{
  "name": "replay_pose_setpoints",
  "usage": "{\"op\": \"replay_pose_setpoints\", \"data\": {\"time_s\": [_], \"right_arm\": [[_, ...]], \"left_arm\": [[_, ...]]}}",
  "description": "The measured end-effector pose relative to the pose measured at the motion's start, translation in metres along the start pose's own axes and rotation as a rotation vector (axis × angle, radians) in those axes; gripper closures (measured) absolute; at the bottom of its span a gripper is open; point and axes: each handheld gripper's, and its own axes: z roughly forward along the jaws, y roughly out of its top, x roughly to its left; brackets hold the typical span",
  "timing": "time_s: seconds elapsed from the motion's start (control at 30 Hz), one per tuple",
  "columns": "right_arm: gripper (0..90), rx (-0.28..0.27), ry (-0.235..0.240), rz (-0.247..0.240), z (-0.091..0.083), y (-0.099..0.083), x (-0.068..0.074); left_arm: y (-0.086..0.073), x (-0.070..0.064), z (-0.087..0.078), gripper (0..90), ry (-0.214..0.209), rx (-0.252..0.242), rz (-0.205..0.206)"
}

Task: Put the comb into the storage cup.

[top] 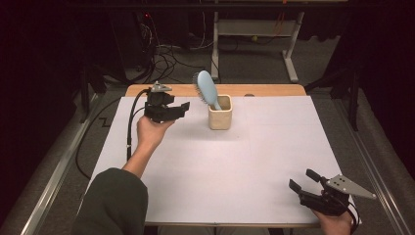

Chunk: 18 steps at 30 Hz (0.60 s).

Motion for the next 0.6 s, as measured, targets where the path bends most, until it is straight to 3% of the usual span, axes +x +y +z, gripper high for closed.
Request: {"op": "replay_pose_setpoints", "data": {"time_s": [0.6], "right_arm": [[23.8, 0.007, -0.004, -0.004, 0.0004, -0.0001, 0.0006]], "left_arm": [[-0.0050, 0.0050, -0.0084, 36.2, -0.004, 0.005, 0.003]]}}
